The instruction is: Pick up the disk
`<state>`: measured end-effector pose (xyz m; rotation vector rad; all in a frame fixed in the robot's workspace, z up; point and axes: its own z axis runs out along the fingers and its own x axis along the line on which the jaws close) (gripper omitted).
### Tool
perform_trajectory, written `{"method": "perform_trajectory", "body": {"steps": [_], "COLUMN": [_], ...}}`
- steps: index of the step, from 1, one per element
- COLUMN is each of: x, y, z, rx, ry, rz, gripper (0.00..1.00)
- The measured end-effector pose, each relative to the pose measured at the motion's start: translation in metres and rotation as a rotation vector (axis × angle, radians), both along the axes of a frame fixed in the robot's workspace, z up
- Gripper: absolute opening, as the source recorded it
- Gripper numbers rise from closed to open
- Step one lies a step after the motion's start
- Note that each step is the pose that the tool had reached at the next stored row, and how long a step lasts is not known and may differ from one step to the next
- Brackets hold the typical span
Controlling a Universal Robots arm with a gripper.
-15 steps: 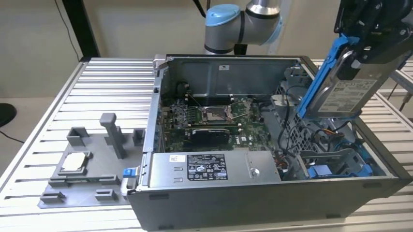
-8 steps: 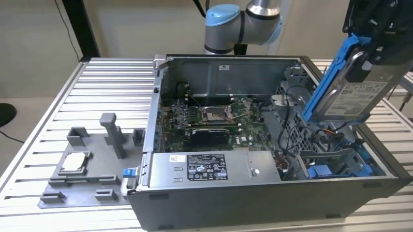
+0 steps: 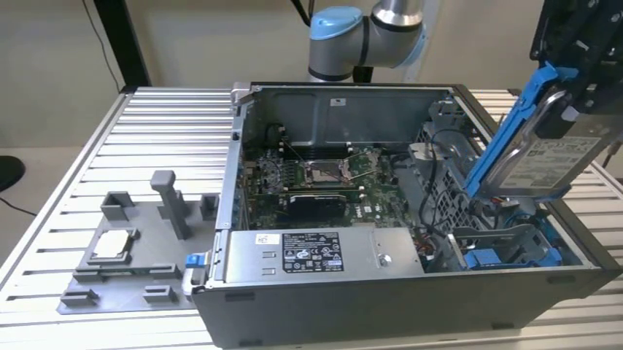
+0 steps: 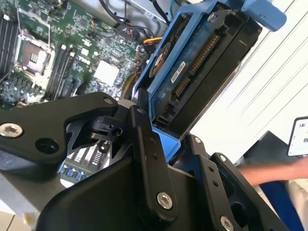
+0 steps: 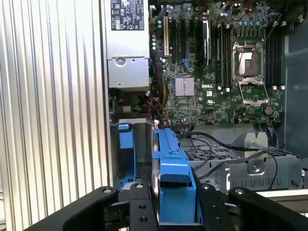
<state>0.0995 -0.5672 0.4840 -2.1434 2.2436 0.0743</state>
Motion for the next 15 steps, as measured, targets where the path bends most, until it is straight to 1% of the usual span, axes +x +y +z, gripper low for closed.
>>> {"method": "perform_trajectory", "body": {"steps": [3, 4, 5, 7, 15], "x": [0.0000, 0.0000, 0.0000, 0.0000, -0.0001], "y": [-0.0132, -0.0163, -0.0184, -0.0213, -0.0278], "z": [-0.0019, -0.0029, -0.0040, -0.0071, -0.0185], "rx": [-0.0001, 0.0000, -0.0002, 0.0003, -0.0003], "ry": [0.0000, 0.0000, -0.0001, -0.0005, -0.0012], "rz": [0.000, 0.000, 0.000, 0.000, 0.003], "gripper": [0.00, 0.00, 0.00, 0.00, 0.00]}}
